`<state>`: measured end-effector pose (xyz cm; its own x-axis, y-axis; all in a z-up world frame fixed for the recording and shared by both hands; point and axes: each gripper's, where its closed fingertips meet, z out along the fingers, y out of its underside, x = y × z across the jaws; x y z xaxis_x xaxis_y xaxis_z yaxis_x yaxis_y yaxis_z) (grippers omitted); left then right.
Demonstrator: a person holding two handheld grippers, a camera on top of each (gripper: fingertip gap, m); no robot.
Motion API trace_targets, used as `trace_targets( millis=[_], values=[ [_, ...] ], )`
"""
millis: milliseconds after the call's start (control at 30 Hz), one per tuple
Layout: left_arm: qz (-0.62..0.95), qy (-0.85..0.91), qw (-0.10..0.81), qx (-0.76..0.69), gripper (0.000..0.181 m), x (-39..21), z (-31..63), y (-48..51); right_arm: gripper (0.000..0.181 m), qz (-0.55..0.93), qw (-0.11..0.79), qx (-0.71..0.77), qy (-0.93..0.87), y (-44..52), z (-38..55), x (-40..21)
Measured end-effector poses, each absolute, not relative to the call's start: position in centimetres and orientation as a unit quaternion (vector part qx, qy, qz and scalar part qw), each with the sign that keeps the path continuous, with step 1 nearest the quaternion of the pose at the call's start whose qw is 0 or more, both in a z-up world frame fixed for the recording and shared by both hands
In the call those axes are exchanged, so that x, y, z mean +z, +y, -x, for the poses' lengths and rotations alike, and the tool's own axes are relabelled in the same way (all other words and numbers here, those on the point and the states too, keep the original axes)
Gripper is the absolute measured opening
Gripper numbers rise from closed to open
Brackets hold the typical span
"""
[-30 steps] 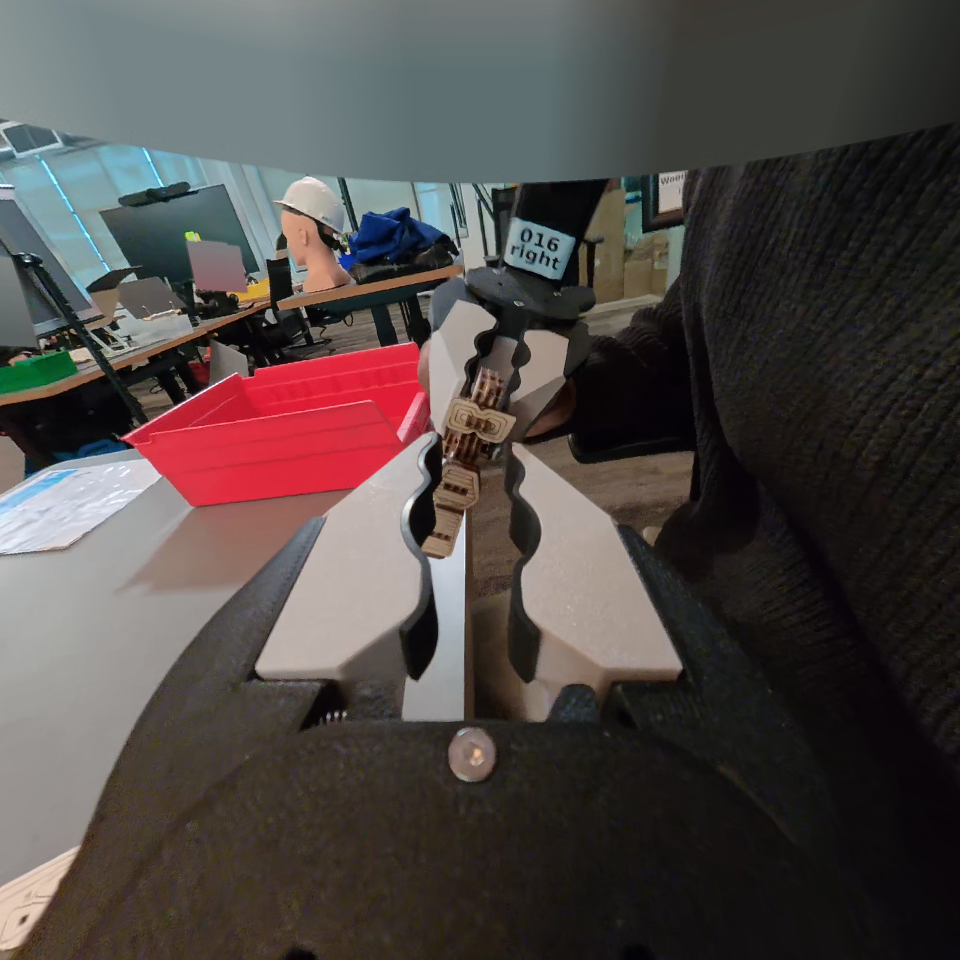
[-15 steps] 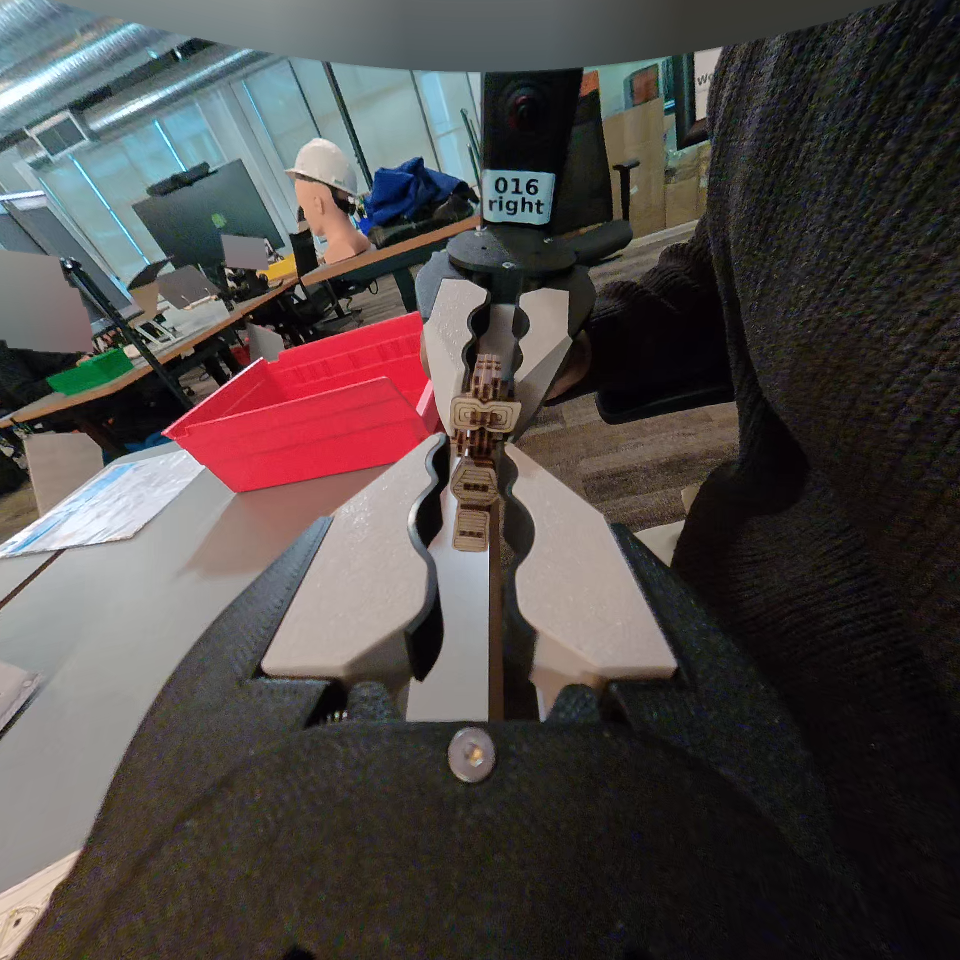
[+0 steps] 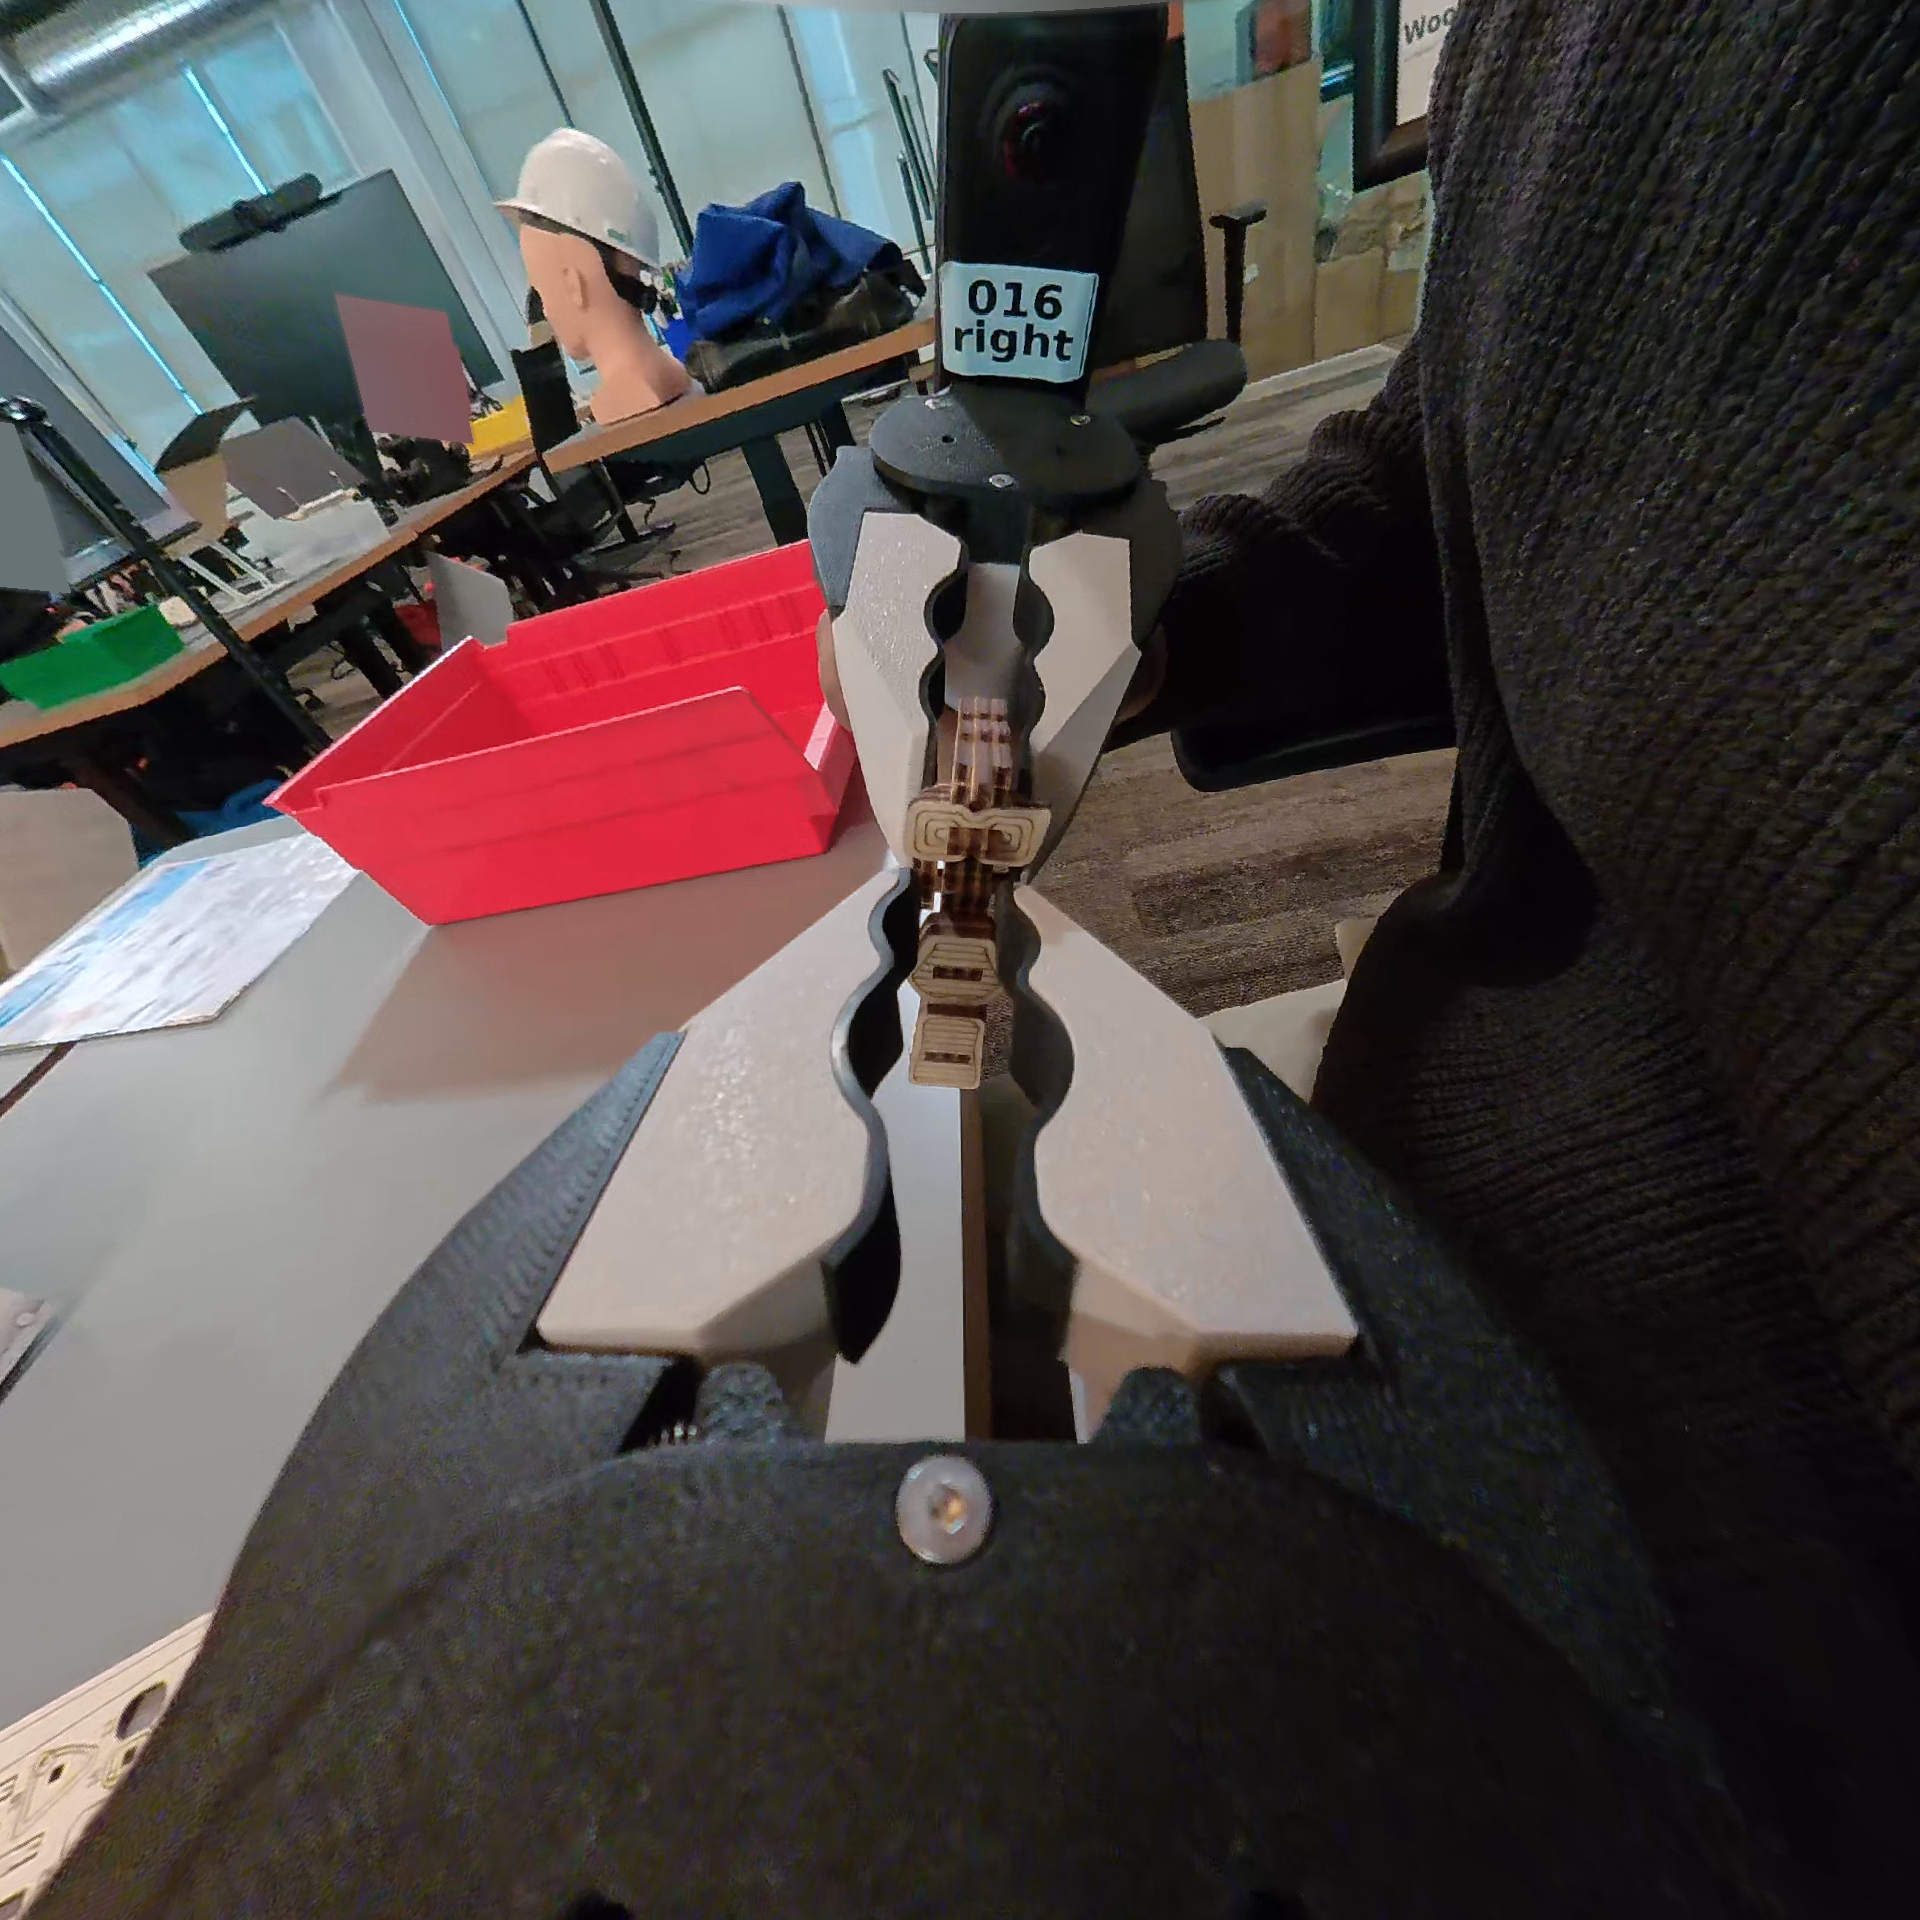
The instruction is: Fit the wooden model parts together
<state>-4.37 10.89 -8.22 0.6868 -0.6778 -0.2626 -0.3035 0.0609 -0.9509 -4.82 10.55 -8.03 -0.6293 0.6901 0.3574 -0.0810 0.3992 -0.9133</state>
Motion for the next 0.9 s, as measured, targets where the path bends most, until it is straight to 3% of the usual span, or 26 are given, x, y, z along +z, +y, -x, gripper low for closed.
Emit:
trace_targets(
  millis=[900],
  values=[
    [0.661,0.362,0.639,-0.153,0.010,-8.11,4.42,10.88,0.011,0.196,0.396,0.502,-0.744,10.52,4.82,-7.74]
  ],
)
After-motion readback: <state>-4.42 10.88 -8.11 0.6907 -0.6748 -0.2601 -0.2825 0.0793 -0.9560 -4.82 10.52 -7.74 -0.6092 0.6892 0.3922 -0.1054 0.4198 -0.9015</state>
